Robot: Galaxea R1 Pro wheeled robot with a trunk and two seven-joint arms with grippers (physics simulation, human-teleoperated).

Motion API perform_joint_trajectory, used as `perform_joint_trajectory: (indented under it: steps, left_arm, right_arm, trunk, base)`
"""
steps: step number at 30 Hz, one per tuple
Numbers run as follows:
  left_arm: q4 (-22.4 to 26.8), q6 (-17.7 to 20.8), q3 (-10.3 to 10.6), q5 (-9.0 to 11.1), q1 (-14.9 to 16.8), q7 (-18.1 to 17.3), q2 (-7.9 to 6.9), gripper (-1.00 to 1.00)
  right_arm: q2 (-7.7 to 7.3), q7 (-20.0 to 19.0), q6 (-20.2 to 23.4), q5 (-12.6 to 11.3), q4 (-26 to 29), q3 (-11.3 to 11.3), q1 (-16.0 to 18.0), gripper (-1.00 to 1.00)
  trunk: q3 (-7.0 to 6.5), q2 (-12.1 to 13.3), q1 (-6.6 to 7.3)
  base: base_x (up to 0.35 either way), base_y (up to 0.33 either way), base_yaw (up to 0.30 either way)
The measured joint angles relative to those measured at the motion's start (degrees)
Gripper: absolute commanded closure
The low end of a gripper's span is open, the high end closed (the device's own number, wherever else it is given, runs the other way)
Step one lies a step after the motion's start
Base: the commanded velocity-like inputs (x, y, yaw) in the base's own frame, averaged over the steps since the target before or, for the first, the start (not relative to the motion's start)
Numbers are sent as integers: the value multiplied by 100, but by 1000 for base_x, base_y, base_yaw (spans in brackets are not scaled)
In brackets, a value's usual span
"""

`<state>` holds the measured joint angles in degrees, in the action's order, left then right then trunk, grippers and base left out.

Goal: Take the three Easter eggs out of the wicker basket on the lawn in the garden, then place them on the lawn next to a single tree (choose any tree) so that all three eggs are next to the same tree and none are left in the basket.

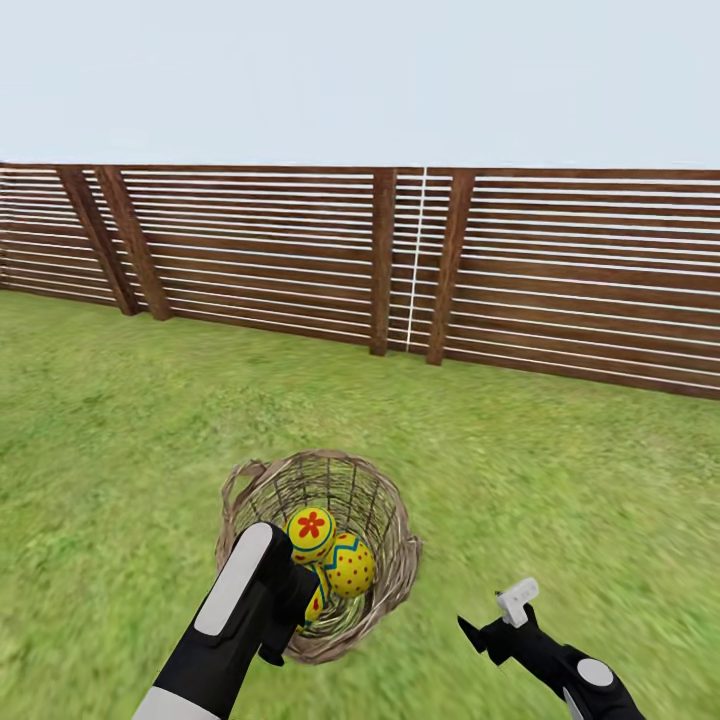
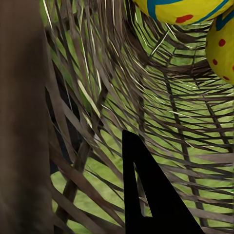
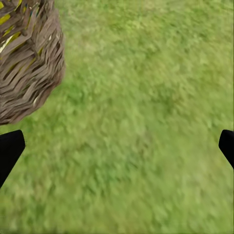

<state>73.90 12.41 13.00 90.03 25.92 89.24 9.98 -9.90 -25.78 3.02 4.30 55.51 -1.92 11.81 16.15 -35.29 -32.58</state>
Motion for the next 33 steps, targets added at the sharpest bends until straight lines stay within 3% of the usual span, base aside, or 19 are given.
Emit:
perform_joint_trajectory:
  steps: [11,17,33]
  left_arm:
    - [5,8,0,-1,-4,0,0,100]
    - [-1,8,1,-1,0,2,1,100]
    - [0,11,-17,1,0,10,0,100]
  right_arm:
    - [0,-1,0,0,7,0,3,-100]
    - [0,-6,0,-6,26,1,-1,-100]
    - [0,1,-1,0,17,-5,3,-100]
  trunk:
    - [-271,443,242]
    - [-285,445,242]
    - [-285,445,242]
  base:
    - [0,0,217]
    - [0,0,83]
    - [0,0,282]
